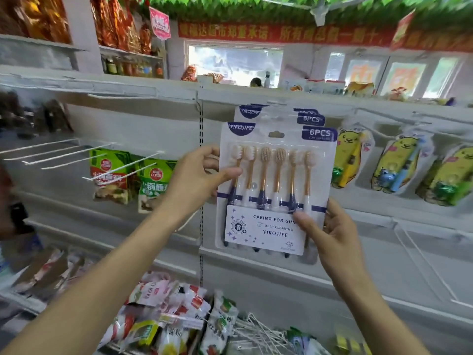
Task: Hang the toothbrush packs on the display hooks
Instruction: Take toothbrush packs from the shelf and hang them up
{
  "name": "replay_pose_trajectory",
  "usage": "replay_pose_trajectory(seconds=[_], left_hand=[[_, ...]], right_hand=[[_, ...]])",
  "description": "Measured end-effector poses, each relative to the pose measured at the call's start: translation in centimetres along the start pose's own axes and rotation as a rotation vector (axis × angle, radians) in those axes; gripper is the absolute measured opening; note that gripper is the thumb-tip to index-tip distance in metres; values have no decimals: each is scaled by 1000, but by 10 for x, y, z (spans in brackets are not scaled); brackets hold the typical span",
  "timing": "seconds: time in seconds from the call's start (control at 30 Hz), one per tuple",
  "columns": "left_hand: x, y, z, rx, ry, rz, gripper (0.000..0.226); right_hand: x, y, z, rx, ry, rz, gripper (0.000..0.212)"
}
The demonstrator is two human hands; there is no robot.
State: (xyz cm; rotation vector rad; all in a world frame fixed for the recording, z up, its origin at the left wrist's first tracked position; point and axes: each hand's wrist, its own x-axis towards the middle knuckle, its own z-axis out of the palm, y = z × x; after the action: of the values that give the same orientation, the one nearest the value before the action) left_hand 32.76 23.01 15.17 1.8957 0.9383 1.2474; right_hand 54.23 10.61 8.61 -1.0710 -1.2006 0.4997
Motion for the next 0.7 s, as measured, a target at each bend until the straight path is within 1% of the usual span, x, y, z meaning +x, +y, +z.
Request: replay_pose_trajectory(seconds=[0.2, 0.37, 0.47, 0.6, 0.7], left_hand=[[27, -11, 3, -26, -6, 41, 33], [44, -18, 8, -56, 21, 61, 34], [51, -19, 9, -54, 22, 74, 40], [57, -22, 13, -78, 34, 106, 29], [61, -25, 16, -94, 46, 131, 27]], right_hand=[[14, -1, 9, -66, 102, 9, 24], [25, -2, 13, -104, 134, 4, 23], [29, -2, 15, -107, 132, -8, 25], [34, 3, 17, -90, 130, 3, 24], [39, 10, 18, -85, 144, 14, 25]])
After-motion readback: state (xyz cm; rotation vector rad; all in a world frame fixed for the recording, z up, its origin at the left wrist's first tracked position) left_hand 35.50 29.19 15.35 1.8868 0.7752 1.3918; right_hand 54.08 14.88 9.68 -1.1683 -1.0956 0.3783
